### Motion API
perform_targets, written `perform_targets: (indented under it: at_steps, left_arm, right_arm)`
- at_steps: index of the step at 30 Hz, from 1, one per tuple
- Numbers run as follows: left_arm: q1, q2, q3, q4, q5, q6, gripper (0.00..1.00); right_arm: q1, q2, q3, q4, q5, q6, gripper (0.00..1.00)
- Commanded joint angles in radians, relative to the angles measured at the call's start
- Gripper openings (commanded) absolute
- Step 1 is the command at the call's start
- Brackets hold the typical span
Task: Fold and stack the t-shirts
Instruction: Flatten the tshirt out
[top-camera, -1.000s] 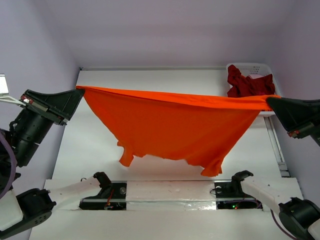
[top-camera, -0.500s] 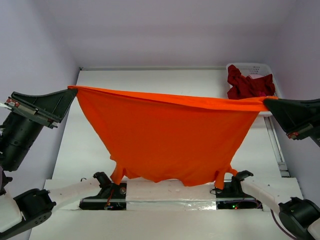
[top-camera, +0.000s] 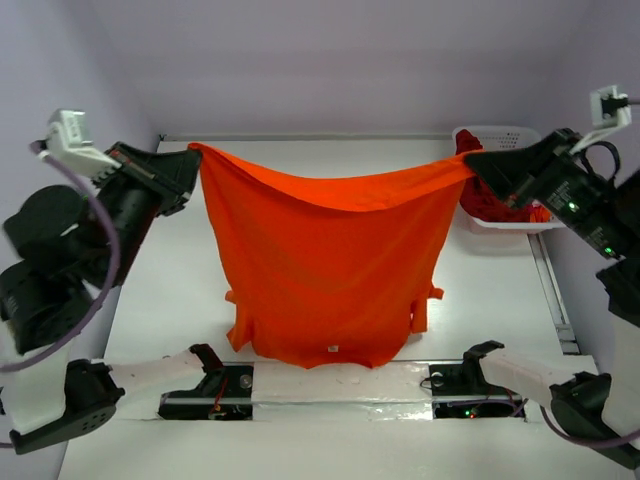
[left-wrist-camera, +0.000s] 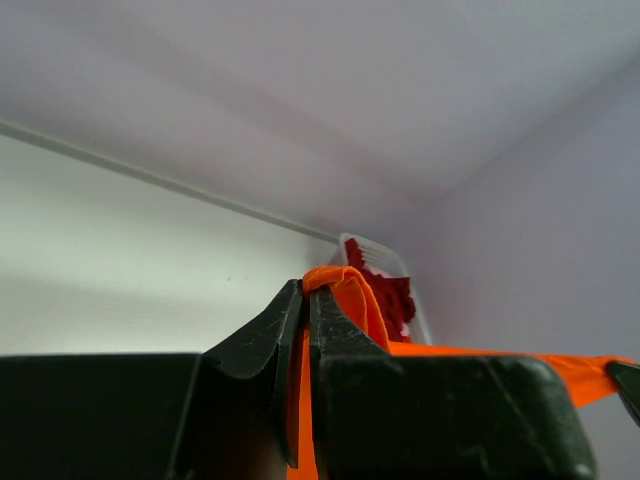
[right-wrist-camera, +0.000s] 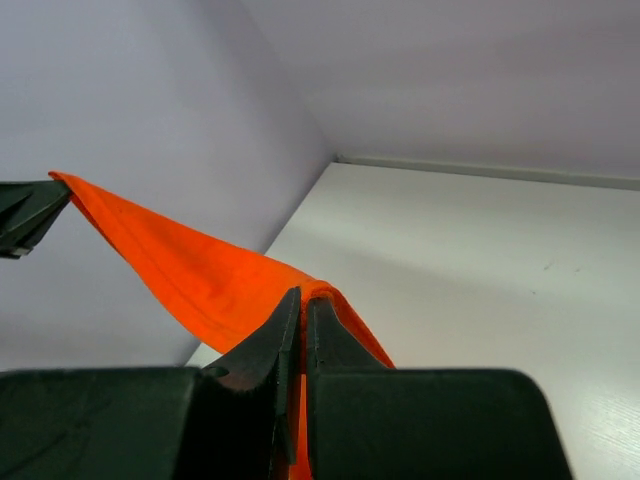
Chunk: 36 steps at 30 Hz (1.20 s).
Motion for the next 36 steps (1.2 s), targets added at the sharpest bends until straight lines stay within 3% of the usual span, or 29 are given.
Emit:
perform_targets:
  at_steps: [1,10,26,36]
  left_arm:
    - [0.006,0.068,-0.022,0.069,-0.082,-0.021,0.0]
    - [0.04,0.24,-0.022,0.047,-0.24,-0.081,0.0]
    - [0.464,0.403,-0.242,0.286,0.08,-0.021,0.0]
    - [0.56,0.6,-0.161,0.285,0.197,0.007,0.0]
  right_arm:
    - [-0.005,0.037,-0.007,0.104,0.023,-0.036,0.0]
    - [-0.005,0.096,-0.167,0.179,0.043,-0.028,0.0]
    - [-0.005,0.318,-0.251,0.302,0.099,-0.054,0.0]
    - [-0.005,0.571,-0.107,0.221,0.043,-0.039,0.0]
